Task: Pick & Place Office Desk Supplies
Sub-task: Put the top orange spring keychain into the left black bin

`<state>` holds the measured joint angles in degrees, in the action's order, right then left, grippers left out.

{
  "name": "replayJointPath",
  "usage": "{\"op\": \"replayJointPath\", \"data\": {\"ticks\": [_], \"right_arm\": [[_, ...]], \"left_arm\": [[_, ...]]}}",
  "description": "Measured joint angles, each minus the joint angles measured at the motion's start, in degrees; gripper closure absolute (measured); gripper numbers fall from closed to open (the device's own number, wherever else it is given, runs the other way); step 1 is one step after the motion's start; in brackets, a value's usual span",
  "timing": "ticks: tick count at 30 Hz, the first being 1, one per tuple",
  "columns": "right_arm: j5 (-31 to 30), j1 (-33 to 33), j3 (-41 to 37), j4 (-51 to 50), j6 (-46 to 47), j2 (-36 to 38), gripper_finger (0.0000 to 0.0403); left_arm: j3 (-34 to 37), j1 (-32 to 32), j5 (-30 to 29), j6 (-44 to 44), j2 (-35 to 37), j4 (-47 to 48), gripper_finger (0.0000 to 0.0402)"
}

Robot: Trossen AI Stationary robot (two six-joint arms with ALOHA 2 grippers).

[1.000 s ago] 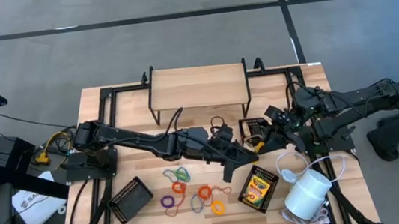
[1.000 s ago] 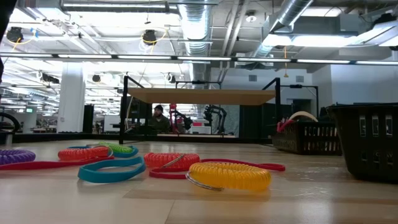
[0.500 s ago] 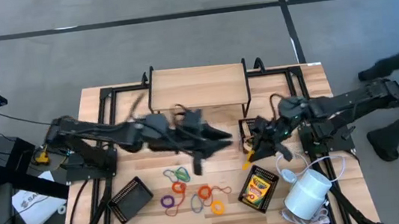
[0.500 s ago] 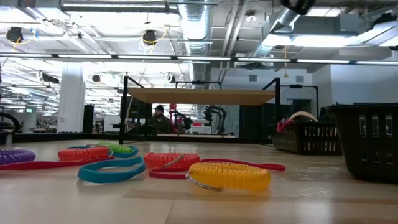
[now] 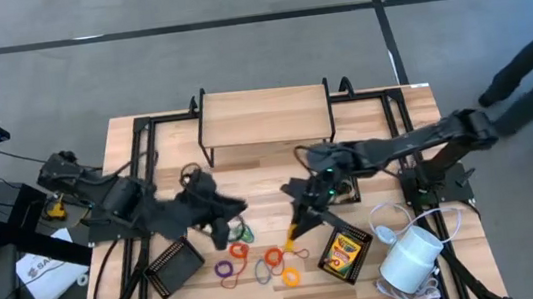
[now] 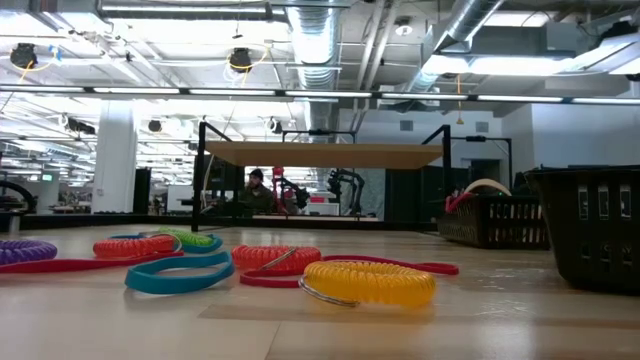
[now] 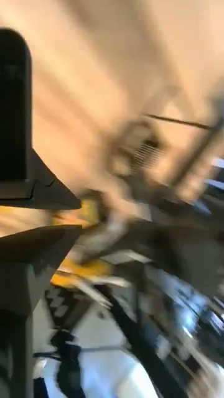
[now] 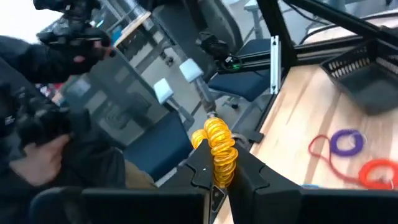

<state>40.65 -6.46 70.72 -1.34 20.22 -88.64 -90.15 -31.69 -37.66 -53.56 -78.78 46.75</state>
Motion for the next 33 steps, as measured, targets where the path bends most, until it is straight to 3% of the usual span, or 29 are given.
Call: {"op": "replayJointPath", "data": {"ticks": [6, 13, 18, 24, 33], "right_arm": [[1.48, 0.3, 9.55, -9.78, -6.77, -6.24, 0.0386], [4.43, 0.3, 11.32, -11.88, -8.67, -6.7, 0.0382], [4.48, 0.28, 11.3, -12.83, -8.75, -4.98, 0.0383], [4.5, 0.11, 11.34, -12.12, -8.84, -4.19, 0.0384], [4.52, -0.94, 11.3, -12.48, -8.64, -3.87, 0.0387]], "left_arm": [[0.0, -7.4, 10.71, -29.83, -0.13, 21.99, 0.0377], [0.0, -15.37, 21.26, -52.61, -0.25, 39.93, 0.0398], [0.0, -16.34, 24.69, -57.99, -2.66, 43.12, 0.04], [0.37, -14.73, 26.75, -57.71, -8.53, 42.98, 0.0401], [15.35, -14.96, 36.43, -62.85, -10.05, 29.0, 0.0401]]}}
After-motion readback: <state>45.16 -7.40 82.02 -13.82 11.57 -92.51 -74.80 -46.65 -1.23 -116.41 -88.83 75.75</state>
